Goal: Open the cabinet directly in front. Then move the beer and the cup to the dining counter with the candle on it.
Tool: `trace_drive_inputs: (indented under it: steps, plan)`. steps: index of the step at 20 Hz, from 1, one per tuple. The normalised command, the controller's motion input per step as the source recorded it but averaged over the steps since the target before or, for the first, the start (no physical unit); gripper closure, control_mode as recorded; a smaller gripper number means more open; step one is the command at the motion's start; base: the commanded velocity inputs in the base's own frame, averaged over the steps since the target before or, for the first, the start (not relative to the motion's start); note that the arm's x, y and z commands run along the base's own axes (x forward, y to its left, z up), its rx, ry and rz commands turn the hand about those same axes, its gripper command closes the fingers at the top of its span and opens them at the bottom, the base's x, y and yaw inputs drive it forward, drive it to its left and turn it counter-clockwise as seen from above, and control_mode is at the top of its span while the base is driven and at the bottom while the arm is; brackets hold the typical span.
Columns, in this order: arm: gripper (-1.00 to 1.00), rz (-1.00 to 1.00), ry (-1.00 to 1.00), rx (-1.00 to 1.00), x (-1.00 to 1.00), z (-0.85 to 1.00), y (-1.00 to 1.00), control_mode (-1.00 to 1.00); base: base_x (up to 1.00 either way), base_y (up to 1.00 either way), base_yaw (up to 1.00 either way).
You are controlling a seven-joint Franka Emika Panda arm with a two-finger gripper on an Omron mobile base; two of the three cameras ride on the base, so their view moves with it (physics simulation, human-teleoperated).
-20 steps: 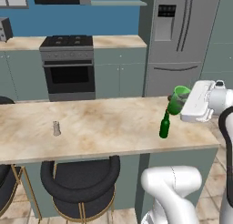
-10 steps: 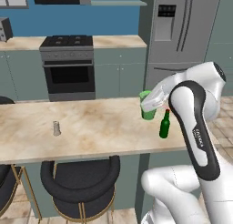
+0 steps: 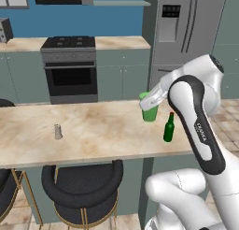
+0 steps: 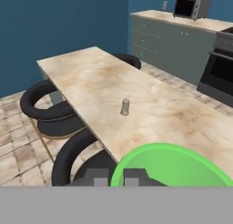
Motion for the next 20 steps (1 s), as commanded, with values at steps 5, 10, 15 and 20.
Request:
trace_drive_inputs:
  steps: [5, 10, 15, 20]
  plan:
    - [1.0, 0.0, 0.03, -0.01, 0.07, -0.29, 0.0, -1.0, 0.0, 0.0, 0.0]
    - [1.0, -0.12, 0.0, 0.0, 0.05, -0.22, 0.0, -1.0, 0.0, 0.0, 0.0]
    - [1.0, -0.29, 0.0, 0.0, 0.01, -0.11, 0.0, -1.0, 0.0, 0.0, 0.0]
    - [1.0, -0.23, 0.0, 0.0, 0.0, -0.01, 0.0, -1.0, 0.0, 0.0, 0.0]
